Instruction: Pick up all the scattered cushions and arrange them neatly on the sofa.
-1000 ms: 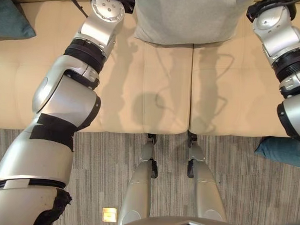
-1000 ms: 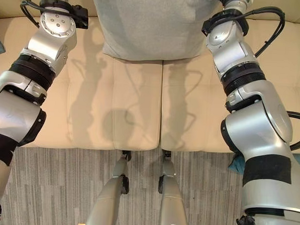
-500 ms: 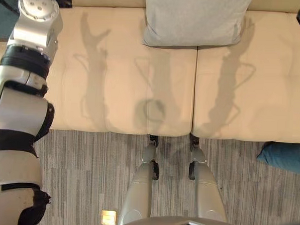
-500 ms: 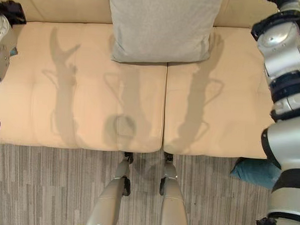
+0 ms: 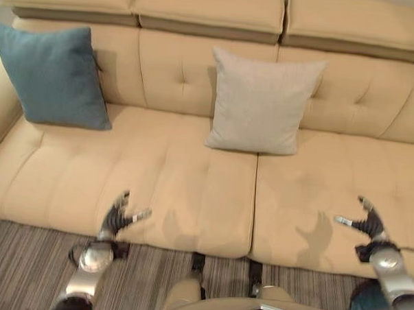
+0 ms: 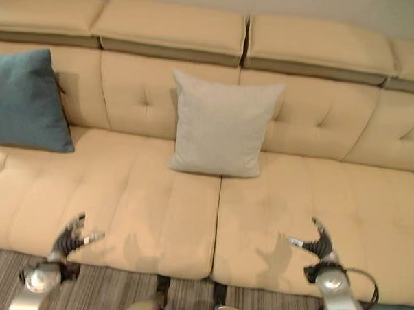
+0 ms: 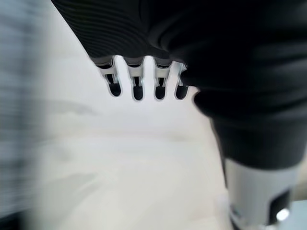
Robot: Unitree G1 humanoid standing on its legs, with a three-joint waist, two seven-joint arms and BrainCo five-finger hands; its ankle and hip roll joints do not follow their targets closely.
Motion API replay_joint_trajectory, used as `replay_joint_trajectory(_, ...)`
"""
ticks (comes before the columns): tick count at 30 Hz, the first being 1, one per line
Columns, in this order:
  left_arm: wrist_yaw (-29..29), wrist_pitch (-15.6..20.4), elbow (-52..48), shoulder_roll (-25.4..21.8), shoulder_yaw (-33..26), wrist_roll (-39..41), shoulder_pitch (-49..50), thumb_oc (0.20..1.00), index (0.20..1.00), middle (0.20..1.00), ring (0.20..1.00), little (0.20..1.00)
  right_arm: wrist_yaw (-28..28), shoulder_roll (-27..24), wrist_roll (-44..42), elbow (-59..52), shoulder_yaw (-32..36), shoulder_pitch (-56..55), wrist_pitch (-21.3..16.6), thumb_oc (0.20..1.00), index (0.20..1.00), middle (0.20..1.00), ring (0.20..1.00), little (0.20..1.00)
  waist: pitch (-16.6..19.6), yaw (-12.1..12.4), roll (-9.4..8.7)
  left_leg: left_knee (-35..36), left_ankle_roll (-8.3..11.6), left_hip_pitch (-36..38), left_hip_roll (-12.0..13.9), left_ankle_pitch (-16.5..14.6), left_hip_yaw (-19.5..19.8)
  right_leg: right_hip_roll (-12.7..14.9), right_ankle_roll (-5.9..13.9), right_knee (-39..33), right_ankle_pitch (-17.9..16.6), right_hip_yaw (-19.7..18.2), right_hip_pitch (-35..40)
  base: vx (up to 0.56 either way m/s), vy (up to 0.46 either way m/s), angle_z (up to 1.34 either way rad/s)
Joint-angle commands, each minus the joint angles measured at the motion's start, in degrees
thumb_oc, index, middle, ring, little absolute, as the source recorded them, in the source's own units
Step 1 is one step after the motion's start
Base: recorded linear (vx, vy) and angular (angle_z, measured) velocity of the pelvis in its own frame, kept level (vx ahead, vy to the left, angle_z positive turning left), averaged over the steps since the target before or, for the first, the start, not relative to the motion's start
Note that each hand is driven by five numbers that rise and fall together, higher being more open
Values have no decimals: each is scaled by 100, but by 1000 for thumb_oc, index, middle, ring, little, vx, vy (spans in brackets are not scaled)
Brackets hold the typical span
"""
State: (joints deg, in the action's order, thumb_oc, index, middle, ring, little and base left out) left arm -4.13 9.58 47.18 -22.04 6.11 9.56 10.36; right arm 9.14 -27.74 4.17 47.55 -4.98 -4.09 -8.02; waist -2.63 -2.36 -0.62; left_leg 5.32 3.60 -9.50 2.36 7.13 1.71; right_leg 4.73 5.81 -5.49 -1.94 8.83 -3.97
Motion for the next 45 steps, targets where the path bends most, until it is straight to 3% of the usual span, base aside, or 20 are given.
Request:
replay_joint_trajectory(1, 20, -70, 474, 33, -176, -359, -538, 1000, 1000, 1000, 1000, 1000, -31, -169, 221, 77, -44, 381, -76, 1000, 1000, 1000, 1000, 1000, -69, 90, -97, -32, 176, 506, 208, -522, -307, 30, 257, 93, 32, 185, 81, 0, 0, 0)
replay_joint_trajectory(3, 18, -241, 1662, 418, -297, -480, -532, 1000, 1000, 1000, 1000, 1000, -84, 219, 379, 1038, -325, 363, 60, 1000, 1000, 1000, 1000, 1000, 15, 153, -124, -32, 150, 788, 222, -582, -317, -18, 213, 134, 145, 187, 336, -46, -41, -2)
replay_joint_trajectory(5, 20, -308, 2030, 508, -388, -467, -508, 1000, 1000, 1000, 1000, 1000, -122, 414, 277, 1441, -304, 325, 124, 1000, 1000, 1000, 1000, 1000, 69, 187, -128, -38, 144, 900, 228, -608, -301, -45, 197, 157, 199, 171, 442, -33, -50, 0)
replay_joint_trajectory(9, 44, -362, 2325, 581, -479, -432, -467, 1000, 1000, 1000, 1000, 1000, -198, 659, 57, 1978, -242, 241, 215, 1000, 1000, 1000, 1000, 1000, 46, 233, -145, -123, 161, 1034, 284, -624, -238, -114, 115, 222, 310, 172, 631, -48, -75, 3)
replay_joint_trajectory(13, -35, -352, 2245, 577, -199, -494, -780, 1000, 1000, 1000, 1000, 1000, -159, 740, -228, 2276, -228, 321, 269, 1000, 1000, 1000, 1000, 1000, -307, 208, -219, -1017, 291, 375, 349, -555, -163, -118, -41, 251, 371, 361, 595, -234, -90, 39)
replay_joint_trajectory(15, -32, -348, 2207, 593, -113, -516, -839, 1000, 1000, 1000, 1000, 1000, -162, 719, -221, 2284, -279, 373, 275, 1000, 1000, 1000, 1000, 1000, -367, 212, -270, -1388, 239, 285, 197, -819, -18, -62, -71, 348, 317, 353, 472, -239, -7, 67)
replay_joint_trajectory(16, -16, -356, 2263, 658, -93, -556, -841, 1000, 1000, 1000, 1000, 1000, -159, 714, -185, 2344, -296, 394, 296, 1000, 1000, 1000, 1000, 1000, -370, 220, -332, -1856, 178, 405, 58, -1189, 81, -5, -64, 400, 229, 290, 394, -241, 50, 30)
replay_joint_trajectory(18, 8, -350, 2276, 710, -100, -551, -825, 1000, 1000, 1000, 1000, 1000, -172, 699, -148, 2331, -319, 412, 309, 1000, 1000, 1000, 1000, 1000, -323, 189, -337, -1995, 123, 639, -91, -1353, 304, 13, -60, 456, 132, 213, 247, -207, 126, -14)
replay_joint_trajectory(20, 31, -341, 2270, 797, -47, -526, -868, 1000, 1000, 1000, 1000, 1000, -206, 693, -189, 2292, -315, 476, 346, 1000, 1000, 1000, 1000, 1000, -168, 75, -232, -1774, 88, 1083, -164, -1570, 573, -33, -24, 503, 16, 97, -10, -163, 189, -17)
replay_joint_trajectory(24, 15, -335, 2181, 823, 117, -553, -983, 1000, 1000, 1000, 1000, 1000, -174, 714, -231, 2297, -303, 549, 377, 1000, 1000, 1000, 1000, 1000, -133, -16, -203, -1437, -11, 1197, -244, -1751, 627, 66, 60, 599, -185, 42, -286, -143, 151, 1)
replay_joint_trajectory(25, -13, -334, 2132, 822, 177, -568, -1049, 1000, 1000, 1000, 1000, 1000, -144, 731, -209, 2300, -320, 609, 404, 1000, 1000, 1000, 1000, 1000, -173, -47, -205, -1234, -105, 1238, -318, -1844, 585, 159, 162, 614, -355, 20, -476, -128, 134, -15)
replay_joint_trajectory(32, -92, -377, 2356, 750, 230, -879, -1169, 1000, 1000, 1000, 1000, 1000, -114, 832, -91, 2364, -412, 720, 512, 1000, 1000, 1000, 1000, 1000, -332, 48, -289, -893, -304, 1141, -596, -1702, 471, 449, 457, 539, -752, 0, -860, -220, 175, -40)
replay_joint_trajectory(34, -123, -422, 2434, 623, 227, -972, -1210, 1000, 1000, 1000, 1000, 1000, -116, 868, -81, 2481, -430, 747, 552, 1000, 1000, 1000, 1000, 1000, -531, 98, -256, -987, -425, 852, -586, -1527, 313, 529, 432, 1054, -474, 150, -925, -413, 147, -53)
replay_joint_trajectory(36, -111, -444, 2497, 557, 195, -959, -1170, 1000, 1000, 1000, 1000, 1000, -147, 890, -170, 2612, -368, 652, 550, 1000, 1000, 1000, 1000, 1000, -468, 198, -200, -852, -460, 752, -519, -1337, 271, 379, 294, 1590, -48, 54, -625, -230, 68, -47)
replay_joint_trajectory(41, -105, -450, 2453, 557, 177, -884, -1131, 1000, 1000, 1000, 1000, 1000, -135, 966, -268, 2587, -349, 578, 525, 1000, 1000, 1000, 1000, 1000, -155, 436, -330, -691, -413, 515, -495, -1161, 74, 314, 281, 1193, 241, 187, 132, -106, -45, -24)
replay_joint_trajectory(45, -120, -445, 2421, 615, 224, -827, -1165, 1000, 1000, 1000, 1000, 1000, -118, 1003, -278, 2494, -456, 629, 511, 1000, 1000, 1000, 1000, 1000, -116, 396, -335, -735, -346, 476, -425, -1132, 23, 201, 257, 981, 284, 59, 134, -26, -89, -31)
